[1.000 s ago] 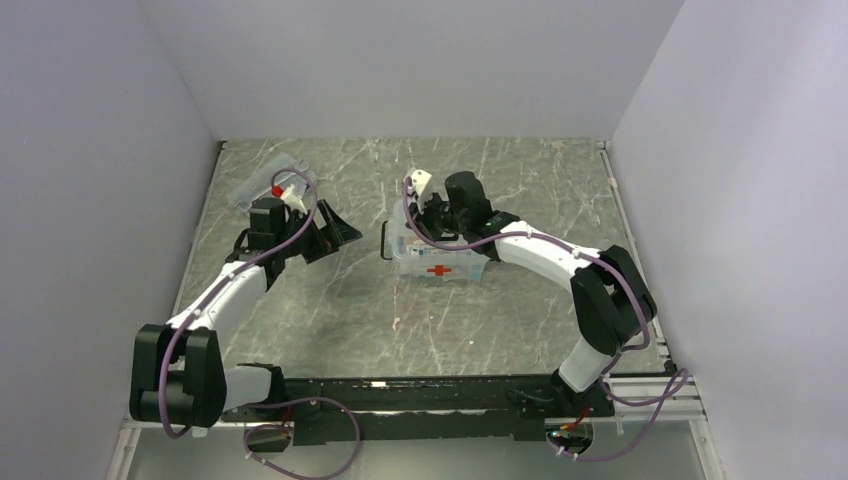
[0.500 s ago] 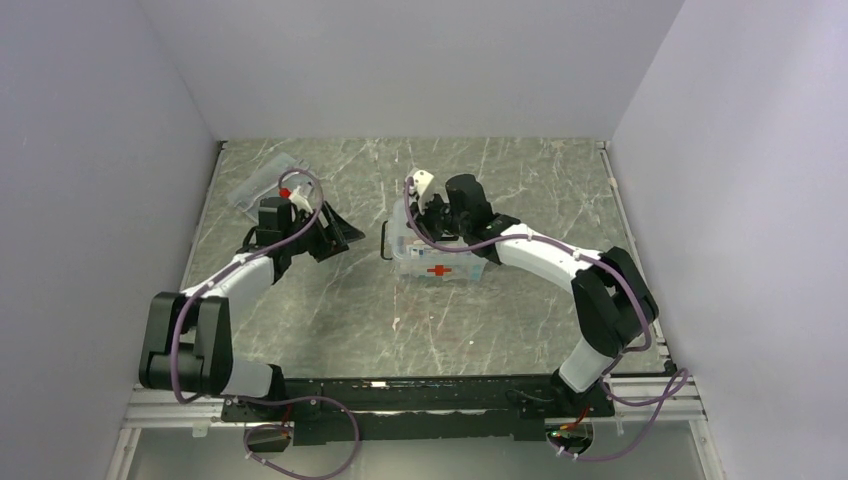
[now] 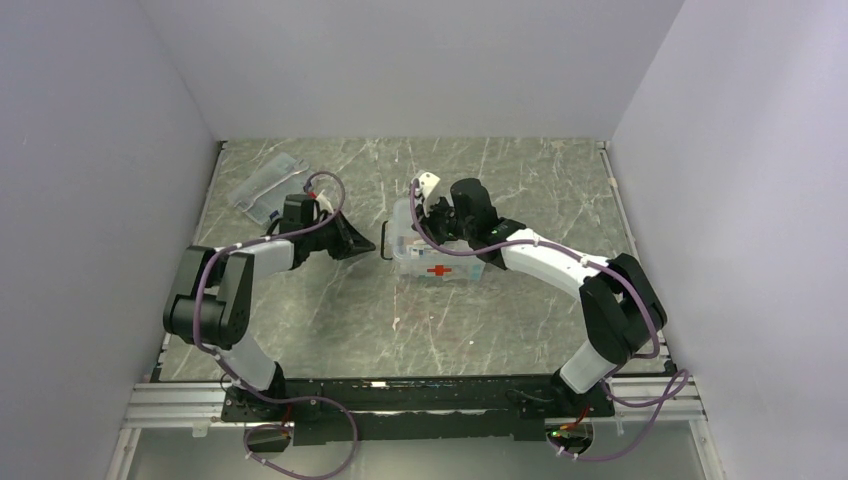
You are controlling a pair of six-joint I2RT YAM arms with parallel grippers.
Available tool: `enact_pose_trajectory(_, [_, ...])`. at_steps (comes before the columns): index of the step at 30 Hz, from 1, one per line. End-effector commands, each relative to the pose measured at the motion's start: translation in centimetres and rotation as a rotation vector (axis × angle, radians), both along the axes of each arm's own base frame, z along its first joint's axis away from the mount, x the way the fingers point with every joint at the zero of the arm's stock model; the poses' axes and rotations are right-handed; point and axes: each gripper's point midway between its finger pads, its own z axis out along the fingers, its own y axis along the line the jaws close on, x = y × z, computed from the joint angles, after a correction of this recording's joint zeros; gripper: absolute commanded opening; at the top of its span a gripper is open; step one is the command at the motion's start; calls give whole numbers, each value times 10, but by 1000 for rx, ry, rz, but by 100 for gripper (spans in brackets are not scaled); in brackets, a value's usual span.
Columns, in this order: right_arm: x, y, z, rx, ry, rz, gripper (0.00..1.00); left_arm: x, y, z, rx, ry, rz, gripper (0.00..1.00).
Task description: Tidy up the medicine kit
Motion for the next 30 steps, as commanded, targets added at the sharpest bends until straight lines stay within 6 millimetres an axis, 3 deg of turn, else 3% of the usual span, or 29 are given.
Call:
enact_pose_trajectory(1, [-15,-10,-20,-40,86,-14,0,14,-21,20,-45,-72,-60,7])
enact_pose_trajectory(5, [-15,-9,-21,-38,89,-13,0,15,-31,14,-60,-59,-76,0])
enact_pose_trajectory(16, [-14,-9,-22,-37,92,-17,0,15,-40,16,-84,-62,-91,0])
enact_pose_trajectory(30, [-16,-11,-27,-37,96,-22,0,17,-32,56,-10,-158,-76,0])
